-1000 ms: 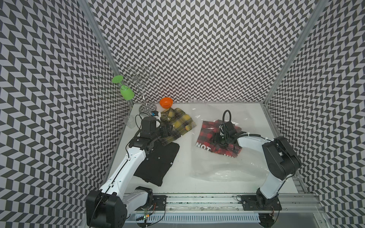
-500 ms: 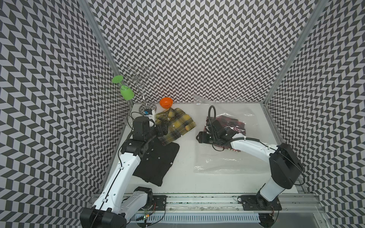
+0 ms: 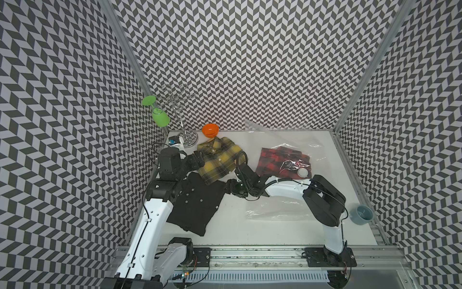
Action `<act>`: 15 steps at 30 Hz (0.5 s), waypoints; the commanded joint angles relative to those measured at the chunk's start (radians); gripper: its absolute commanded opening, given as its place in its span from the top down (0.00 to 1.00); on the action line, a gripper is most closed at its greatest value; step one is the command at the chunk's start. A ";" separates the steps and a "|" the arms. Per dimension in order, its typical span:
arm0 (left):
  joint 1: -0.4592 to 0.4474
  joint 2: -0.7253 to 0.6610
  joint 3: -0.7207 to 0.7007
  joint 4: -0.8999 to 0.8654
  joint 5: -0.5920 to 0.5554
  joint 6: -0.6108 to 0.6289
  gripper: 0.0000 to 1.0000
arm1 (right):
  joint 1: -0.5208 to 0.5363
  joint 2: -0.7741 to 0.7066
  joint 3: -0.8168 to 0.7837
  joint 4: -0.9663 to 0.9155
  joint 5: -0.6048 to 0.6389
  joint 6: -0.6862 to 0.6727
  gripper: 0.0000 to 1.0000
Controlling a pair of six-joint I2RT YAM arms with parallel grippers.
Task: Place the folded shirt into the vacuum bag
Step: Move the shirt from the vacuum bag.
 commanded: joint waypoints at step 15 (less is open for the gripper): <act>0.005 -0.041 0.019 -0.011 0.043 -0.014 0.17 | 0.059 0.175 -0.003 0.281 -0.034 0.345 0.45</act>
